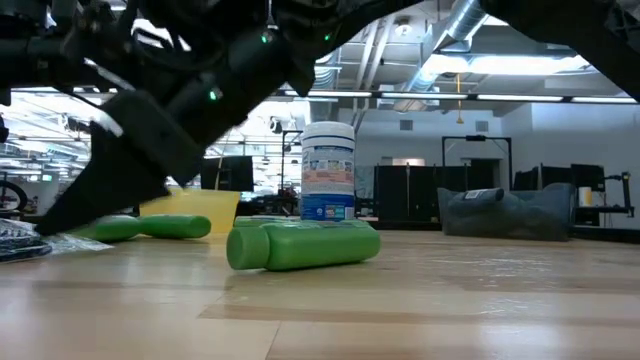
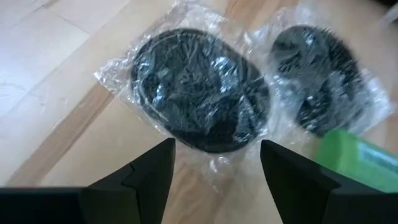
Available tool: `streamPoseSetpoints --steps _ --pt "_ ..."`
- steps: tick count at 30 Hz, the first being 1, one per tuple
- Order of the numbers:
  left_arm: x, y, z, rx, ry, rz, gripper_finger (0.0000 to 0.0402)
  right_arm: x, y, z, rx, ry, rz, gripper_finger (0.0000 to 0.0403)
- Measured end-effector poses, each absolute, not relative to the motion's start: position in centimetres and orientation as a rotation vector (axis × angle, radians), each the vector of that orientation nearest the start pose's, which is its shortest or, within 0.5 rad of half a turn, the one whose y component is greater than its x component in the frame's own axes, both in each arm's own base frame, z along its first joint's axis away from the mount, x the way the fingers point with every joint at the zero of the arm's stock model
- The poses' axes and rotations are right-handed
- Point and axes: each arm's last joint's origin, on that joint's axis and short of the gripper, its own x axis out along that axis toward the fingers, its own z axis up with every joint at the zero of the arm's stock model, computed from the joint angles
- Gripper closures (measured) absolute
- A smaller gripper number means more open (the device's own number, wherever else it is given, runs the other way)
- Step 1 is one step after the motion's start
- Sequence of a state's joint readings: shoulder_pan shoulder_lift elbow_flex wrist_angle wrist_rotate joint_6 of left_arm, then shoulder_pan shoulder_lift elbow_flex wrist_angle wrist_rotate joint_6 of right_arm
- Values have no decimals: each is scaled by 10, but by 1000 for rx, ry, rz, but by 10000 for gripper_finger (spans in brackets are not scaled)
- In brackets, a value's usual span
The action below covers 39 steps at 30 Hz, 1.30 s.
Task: Pick & Place Travel size toiletries
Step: Put the black hairbrush into the blue bin
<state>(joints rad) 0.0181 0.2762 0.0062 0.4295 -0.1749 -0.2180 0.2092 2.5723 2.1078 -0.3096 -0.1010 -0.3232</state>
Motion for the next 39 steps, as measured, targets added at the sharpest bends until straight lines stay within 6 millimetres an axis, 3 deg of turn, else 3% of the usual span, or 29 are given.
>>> streamPoseSetpoints --steps 8,12,25,28,34,39 --pt "113 7 183 -229 -178 175 400 548 115 105 -297 738 405 177" --pt "113 7 183 -229 -178 175 400 548 111 103 -250 759 385 199" --pt "113 7 183 -229 -178 175 400 546 107 101 -221 801 364 379" --pt "113 7 183 -229 -178 175 400 546 109 101 -224 799 364 398" --pt "113 7 183 -229 -178 175 400 539 108 120 -239 835 366 401" --pt "113 7 183 -229 -178 175 400 529 106 164 -249 836 371 401"
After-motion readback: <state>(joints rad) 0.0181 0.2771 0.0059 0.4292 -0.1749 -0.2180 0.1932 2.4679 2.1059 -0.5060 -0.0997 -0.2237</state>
